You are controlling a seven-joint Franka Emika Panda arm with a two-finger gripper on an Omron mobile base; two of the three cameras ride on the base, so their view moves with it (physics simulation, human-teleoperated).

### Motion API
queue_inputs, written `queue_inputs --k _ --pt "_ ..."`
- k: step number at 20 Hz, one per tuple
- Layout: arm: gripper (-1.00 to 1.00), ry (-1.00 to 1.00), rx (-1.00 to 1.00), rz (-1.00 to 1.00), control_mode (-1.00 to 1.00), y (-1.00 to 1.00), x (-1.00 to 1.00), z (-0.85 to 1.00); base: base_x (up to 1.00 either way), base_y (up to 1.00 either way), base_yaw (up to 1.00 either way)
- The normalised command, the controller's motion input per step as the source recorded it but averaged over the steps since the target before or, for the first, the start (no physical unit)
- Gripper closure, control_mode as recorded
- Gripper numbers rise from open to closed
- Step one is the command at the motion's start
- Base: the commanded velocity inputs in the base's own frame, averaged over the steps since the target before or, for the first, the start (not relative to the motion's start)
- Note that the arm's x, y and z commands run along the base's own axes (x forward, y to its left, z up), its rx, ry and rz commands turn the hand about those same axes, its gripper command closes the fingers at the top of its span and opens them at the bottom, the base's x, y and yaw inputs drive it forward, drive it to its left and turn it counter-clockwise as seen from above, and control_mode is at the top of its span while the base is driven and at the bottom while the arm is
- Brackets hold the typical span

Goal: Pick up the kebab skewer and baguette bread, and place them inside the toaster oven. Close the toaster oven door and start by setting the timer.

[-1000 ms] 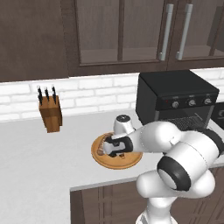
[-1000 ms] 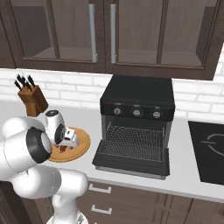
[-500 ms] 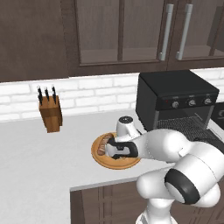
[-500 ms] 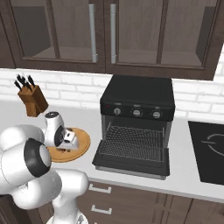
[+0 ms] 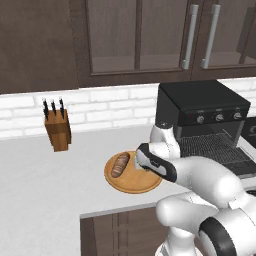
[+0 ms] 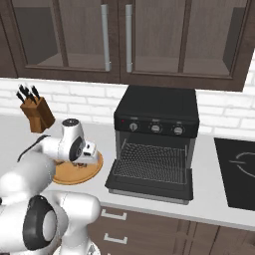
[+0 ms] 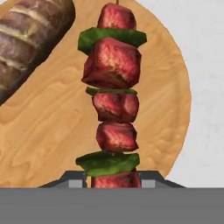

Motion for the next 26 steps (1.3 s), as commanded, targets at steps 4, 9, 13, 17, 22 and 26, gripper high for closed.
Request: queue_inputs --k 4,9,13,17,22,26 --pt "1.0 -0.06 0.05 0.16 -1.0 -0.56 -0.93 0.95 0.0 0.0 0.0" --pt "1.0 -0.11 0.0 0.15 -1.0 -0.82 -0.99 0.23 0.0 0.0 0.0" --pt "1.0 -0.15 0.0 0.04 -1.0 -0.99 -0.31 0.07 0.0 0.0 0.0" --pt "1.0 -0.01 0.0 0.0 -1.0 -0.96 0.01 0.2 0.0 0.0 0.0" --pt "1.0 0.0 0.0 0.0 -1.0 -0.8 -0.01 0.12 0.0 0.0 0.0" --pt "1.0 0.0 0.0 0.0 -1.0 -0.51 -0.01 0.0 0.0 0.0 0.0"
